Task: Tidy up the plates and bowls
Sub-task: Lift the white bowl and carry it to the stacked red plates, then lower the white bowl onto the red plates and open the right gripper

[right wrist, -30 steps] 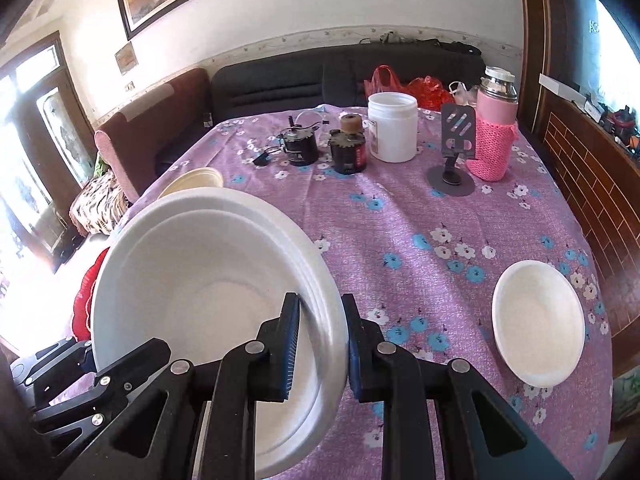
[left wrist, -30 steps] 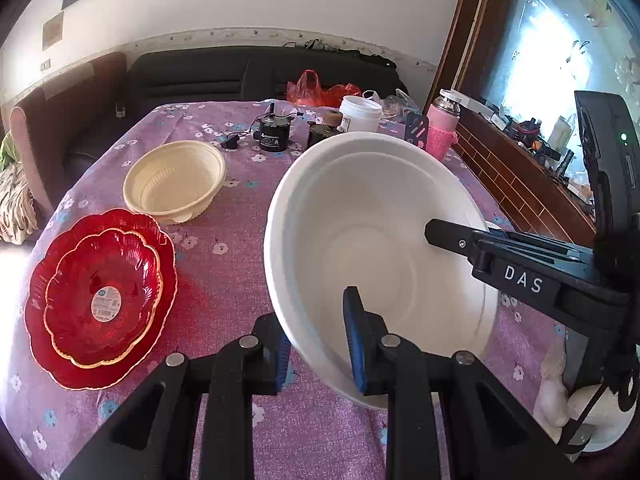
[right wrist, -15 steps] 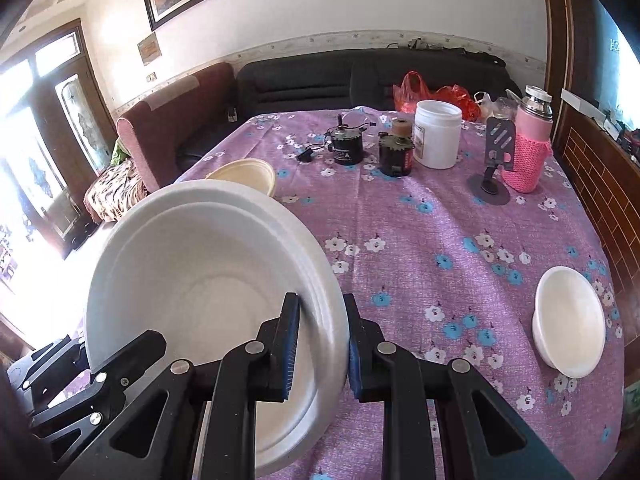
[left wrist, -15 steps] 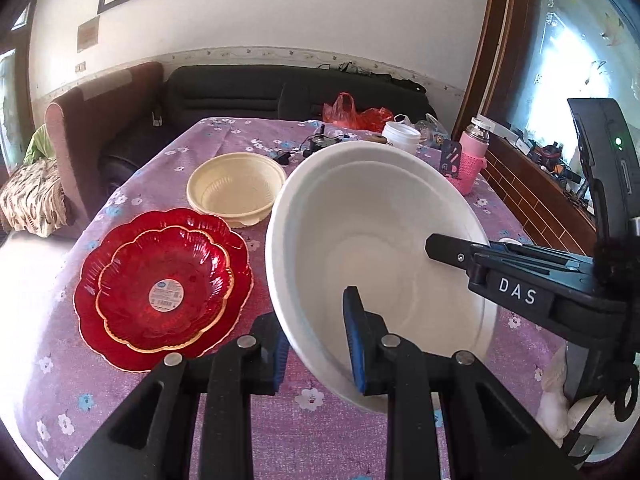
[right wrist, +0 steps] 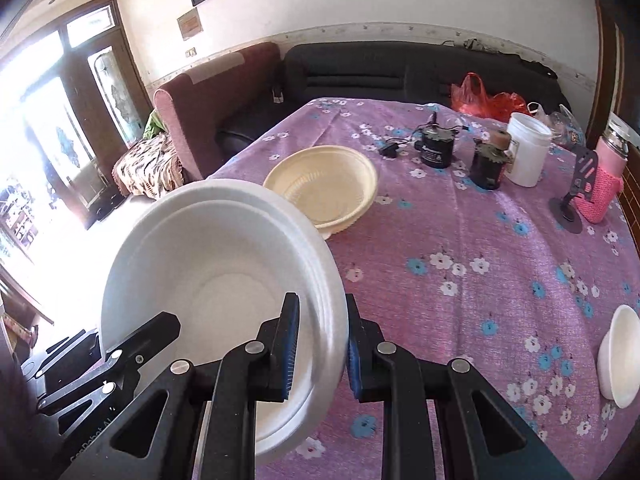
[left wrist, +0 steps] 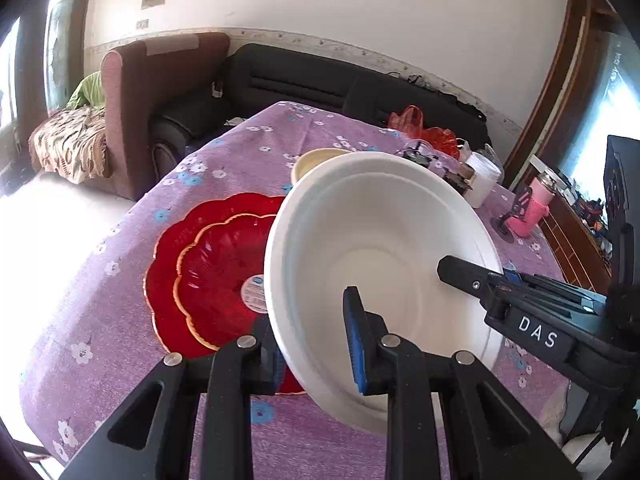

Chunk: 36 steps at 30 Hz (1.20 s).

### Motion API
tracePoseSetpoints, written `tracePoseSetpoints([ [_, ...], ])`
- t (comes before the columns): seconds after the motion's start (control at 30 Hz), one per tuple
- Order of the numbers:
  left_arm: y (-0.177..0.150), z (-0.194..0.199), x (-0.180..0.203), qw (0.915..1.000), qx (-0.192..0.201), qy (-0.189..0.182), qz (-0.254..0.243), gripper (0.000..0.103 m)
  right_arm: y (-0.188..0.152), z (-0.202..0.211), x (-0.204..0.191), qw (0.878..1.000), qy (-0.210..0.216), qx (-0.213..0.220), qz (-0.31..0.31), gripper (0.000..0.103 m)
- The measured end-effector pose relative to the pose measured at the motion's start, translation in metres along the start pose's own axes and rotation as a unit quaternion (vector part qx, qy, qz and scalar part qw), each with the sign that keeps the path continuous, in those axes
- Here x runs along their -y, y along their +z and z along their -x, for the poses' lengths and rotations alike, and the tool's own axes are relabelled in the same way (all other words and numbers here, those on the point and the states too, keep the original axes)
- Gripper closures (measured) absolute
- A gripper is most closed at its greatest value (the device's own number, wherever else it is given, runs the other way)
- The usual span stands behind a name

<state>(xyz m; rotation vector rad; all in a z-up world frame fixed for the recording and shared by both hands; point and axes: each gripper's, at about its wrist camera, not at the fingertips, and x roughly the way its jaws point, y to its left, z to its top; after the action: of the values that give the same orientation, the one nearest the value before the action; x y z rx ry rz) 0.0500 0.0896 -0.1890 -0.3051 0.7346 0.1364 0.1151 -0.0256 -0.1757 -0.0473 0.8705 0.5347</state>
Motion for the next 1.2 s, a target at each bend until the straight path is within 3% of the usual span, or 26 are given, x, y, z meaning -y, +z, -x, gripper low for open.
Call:
tracePoseSetpoints([
  [0.27, 0.014, -0.027, -0.051, 0.9985, -0.017, 0.032, 0.040, 0.079, 0.013, -0.060, -0.038, 0.999, 0.009, -0.040, 0.020, 0.080],
  [0.67, 0.020, -0.059, -0.076, 0.9964, -0.034, 0.057, 0.054, 0.079, 0.018, -0.105, -0.057, 0.998, -0.014, -0.054, 0.040, 0.080],
  [0.87, 0.022, -0.061, -0.087, 0.9954, -0.032, 0.063, 0.064, 0.061, 0.014, -0.112, -0.063, 0.997, -0.038, -0.041, 0.057, 0.080],
  [0.93, 0.023, -0.058, -0.091, 0.9952, -0.028, 0.062, 0.070, 0.060, 0.012, -0.114, -0.064, 0.997, -0.044, -0.040, 0.057, 0.080],
  [1.03, 0.024, -0.053, -0.096, 0.9950, -0.022, 0.056, 0.080, 0.052, 0.011, -0.117, -0.062, 0.997, -0.046, -0.039, 0.054, 0.080],
  [1.2, 0.024, -0.049, -0.093, 0.9948, -0.022, 0.067, 0.074, 0.051, 0.012, -0.116, -0.064, 0.996, -0.057, -0.032, 0.057, 0.080],
])
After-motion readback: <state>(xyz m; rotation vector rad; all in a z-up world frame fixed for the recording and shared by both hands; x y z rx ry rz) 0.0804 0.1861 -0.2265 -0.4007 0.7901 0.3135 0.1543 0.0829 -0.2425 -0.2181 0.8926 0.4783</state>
